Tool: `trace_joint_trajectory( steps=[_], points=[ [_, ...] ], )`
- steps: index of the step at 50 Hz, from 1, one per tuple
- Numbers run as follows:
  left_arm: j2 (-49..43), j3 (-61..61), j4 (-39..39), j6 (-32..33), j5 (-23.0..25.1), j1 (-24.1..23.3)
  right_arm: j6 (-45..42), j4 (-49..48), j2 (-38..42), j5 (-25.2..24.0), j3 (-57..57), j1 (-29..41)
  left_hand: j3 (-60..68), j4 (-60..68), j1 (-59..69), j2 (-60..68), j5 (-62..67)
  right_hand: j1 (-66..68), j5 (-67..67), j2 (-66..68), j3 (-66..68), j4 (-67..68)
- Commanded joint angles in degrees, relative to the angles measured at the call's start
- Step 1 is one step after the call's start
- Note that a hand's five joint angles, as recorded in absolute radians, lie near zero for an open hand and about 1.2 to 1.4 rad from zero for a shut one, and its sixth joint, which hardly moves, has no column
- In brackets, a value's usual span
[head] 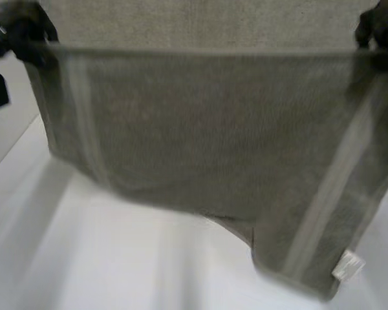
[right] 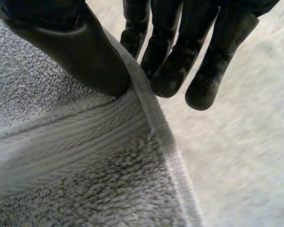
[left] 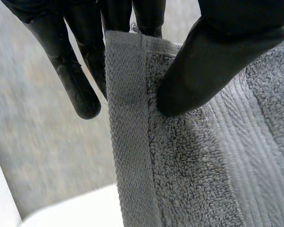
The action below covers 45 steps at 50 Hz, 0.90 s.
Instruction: Fold the towel.
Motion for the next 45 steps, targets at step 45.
trace_joint_trajectory(
  steps=[45],
  points=[
    [-21.6, -13.5, 23.6, 6.3, 2.4, 0.0, -12.6, -20.2, 24.1, 8.4, 12.8, 13.0, 3.3, 2.3, 8.0, 2.8, 6.0, 4.3, 3.5, 4.8, 2.9, 3.0]
  ],
)
